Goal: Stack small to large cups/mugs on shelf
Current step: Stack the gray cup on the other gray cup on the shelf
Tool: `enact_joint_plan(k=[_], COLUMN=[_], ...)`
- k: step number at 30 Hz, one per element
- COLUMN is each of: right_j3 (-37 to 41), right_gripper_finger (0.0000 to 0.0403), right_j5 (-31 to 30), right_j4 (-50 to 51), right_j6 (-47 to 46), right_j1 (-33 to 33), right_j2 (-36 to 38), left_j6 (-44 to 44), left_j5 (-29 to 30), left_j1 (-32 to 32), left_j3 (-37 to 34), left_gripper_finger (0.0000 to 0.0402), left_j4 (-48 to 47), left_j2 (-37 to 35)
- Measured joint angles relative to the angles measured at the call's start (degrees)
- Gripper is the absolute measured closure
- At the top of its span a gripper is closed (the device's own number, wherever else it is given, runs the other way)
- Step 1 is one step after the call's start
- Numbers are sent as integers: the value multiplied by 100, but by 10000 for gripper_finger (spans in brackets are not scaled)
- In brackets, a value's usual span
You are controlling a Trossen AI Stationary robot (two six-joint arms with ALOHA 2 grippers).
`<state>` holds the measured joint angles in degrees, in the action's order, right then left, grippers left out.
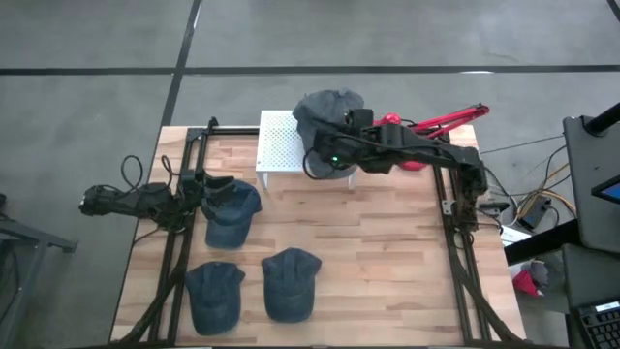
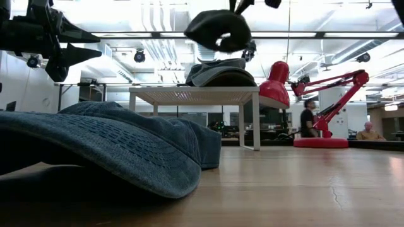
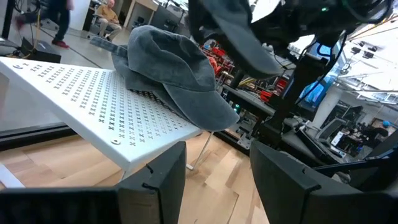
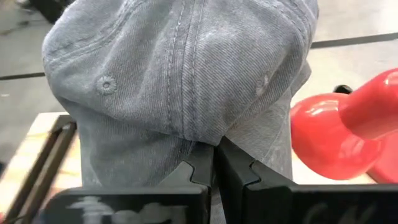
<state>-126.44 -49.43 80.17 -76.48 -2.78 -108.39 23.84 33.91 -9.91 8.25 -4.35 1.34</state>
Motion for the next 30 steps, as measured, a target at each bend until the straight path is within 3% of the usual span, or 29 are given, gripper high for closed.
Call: enact_joint_plan(k=[18,30], right_j3=[-325,334], right_gripper_finger=[394,394], right_j5=[167,402], right_j4=[424,474], right_j6=[270,-182], right_j1=[-547,-645], right_j2=[-710,-693], left_j6=[-12,-12], left_j5=[0,22], left_j1=[0,2], left_j3=[0,0], left_gripper_finger=[220,220], left_j4=[-21,-36], left_j2=[0,20])
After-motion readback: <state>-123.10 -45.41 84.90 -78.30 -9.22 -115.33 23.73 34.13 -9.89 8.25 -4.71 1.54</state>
